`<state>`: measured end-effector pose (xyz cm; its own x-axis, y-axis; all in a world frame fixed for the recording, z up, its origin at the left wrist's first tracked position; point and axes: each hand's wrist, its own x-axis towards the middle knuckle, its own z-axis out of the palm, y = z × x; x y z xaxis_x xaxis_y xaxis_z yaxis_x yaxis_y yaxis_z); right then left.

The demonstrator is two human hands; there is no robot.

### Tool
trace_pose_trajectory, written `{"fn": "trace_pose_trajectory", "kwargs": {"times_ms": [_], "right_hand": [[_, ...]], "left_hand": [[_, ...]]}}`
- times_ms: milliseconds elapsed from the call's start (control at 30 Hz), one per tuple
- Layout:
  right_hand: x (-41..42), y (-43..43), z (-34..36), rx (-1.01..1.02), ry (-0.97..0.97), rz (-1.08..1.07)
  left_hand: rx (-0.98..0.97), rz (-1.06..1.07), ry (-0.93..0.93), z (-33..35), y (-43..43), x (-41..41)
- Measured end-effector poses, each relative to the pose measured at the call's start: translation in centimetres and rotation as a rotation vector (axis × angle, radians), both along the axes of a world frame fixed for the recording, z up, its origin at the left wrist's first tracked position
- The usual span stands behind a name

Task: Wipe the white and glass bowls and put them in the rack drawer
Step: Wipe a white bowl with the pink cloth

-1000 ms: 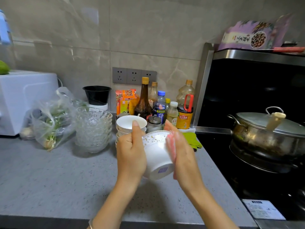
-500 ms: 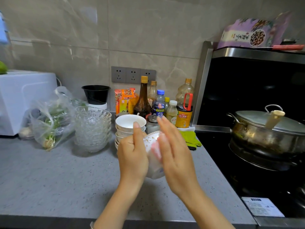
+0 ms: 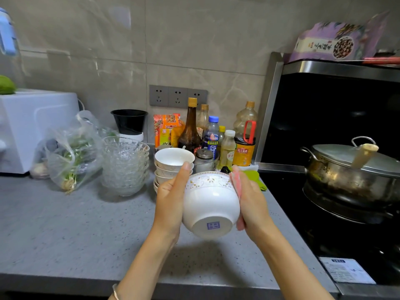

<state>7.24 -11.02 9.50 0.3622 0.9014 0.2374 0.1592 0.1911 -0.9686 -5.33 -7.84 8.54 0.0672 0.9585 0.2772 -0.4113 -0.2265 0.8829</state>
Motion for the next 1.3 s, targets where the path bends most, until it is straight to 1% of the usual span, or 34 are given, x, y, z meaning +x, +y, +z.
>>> {"fn": "trace_pose_trajectory", "kwargs": {"times_ms": [67,100,233,300,333,400,433,500,533,567,600,633,700,733,767,800,833,900,933,967,1000,1067,1100,1133,1167,1200,1233,1300], "right_hand": [[0.4,0.1,0.2,0.036,-0.030,-0.017],[0.6,0.2,0.4,0.055,-0.062,-0.026],[0.5,0.4,0.7,0.218,-0.328,-0.005],[0.0,0.8,0.4,0.263,-0.407,0.010],[-0.1,1.0,0.1,0.264,-0.410,0.013],[-0.3,0.8,-0.2,0.284,-0.320,0.019],[-0.3,0.7,-0.4,0.290,-0.249,0.031],[-0.5,0.3,-0.7,0.262,-0.128,0.090],[-0.7,0.1,-1.1,0.261,-0.123,0.125],[-1.0,-0.1,-1.5,0.275,-0.168,0.137],[-1.5,-0.1,-2.1,0.306,-0.274,0.111],[-2.2,-0.3,-2.4,0.349,-0.435,0.065],[-3.0,-0.4,-3.1,0.472,-0.756,-0.059],[-2.9,-0.2,-3.3,0.525,-0.840,-0.096],[-2.7,0.0,-3.2,0.548,-0.840,-0.097],[-2.3,0.3,-3.0,0.532,-0.768,-0.064],[-1.7,0.5,-2.6,0.474,-0.620,0.000],[-0.7,0.9,-2.2,0.349,-0.240,0.155],[-0.5,0.9,-2.2,0.313,-0.159,0.175],[-0.8,0.6,-2.2,0.297,-0.179,0.164],[-1.2,0.3,-2.2,0.307,-0.291,0.120],[-1.9,-0.1,-2.3,0.412,-0.699,-0.024],[-2.0,-0.1,-2.2,0.488,-0.859,-0.091],[-2.0,0.1,-2.1,0.542,-0.930,-0.110],[-1.9,0.3,-1.8,0.555,-0.912,-0.085],[-1.6,0.5,-1.6,0.542,-0.846,-0.045],[-1.4,0.5,-1.3,0.506,-0.744,-0.004],[-0.9,0.4,-0.3,0.348,-0.433,0.080]], "left_hand": [[0.063,0.020,0.119,0.0,0.3,-0.3],[0.126,0.041,0.199,0.0,0.4,-0.5],[0.473,0.059,0.524,0.7,0.5,-0.5],[0.536,0.089,0.660,0.8,0.7,0.0],[0.541,0.111,0.673,0.8,0.9,0.2],[0.516,0.163,0.615,0.4,0.8,0.3],[0.476,0.184,0.551,0.3,0.6,0.2],[0.322,0.221,0.371,0.0,0.3,0.2],[0.245,0.241,0.304,0.0,0.4,0.2],[0.201,0.275,0.273,-0.1,0.5,0.4],[0.200,0.325,0.283,-0.4,0.7,0.6],[0.229,0.375,0.313,-0.6,0.7,0.8],[0.279,0.401,0.328,-1.0,0.9,1.2],[0.277,0.379,0.301,-1.1,0.7,1.4],[0.263,0.358,0.273,-1.3,0.7,1.5],[0.248,0.345,0.249,-1.3,0.5,1.4],[0.221,0.332,0.225,-1.2,0.4,1.3],[0.157,0.283,0.172,-0.9,0.1,1.1],[0.150,0.275,0.158,-0.8,0.0,1.0],[0.170,0.287,0.168,-0.7,-0.1,1.0],[0.207,0.315,0.196,-0.6,-0.1,1.0],[0.314,0.344,0.293,-0.8,-0.2,1.3],[0.347,0.347,0.326,-0.9,-0.2,1.3],[0.362,0.337,0.339,-1.1,-0.2,1.4],[0.370,0.324,0.337,-1.2,-0.3,1.4],[0.372,0.312,0.328,-1.4,-0.1,1.3],[0.370,0.294,0.308,-1.3,-0.1,1.2],[0.337,0.233,0.228,-1.1,-0.2,0.7]]}}
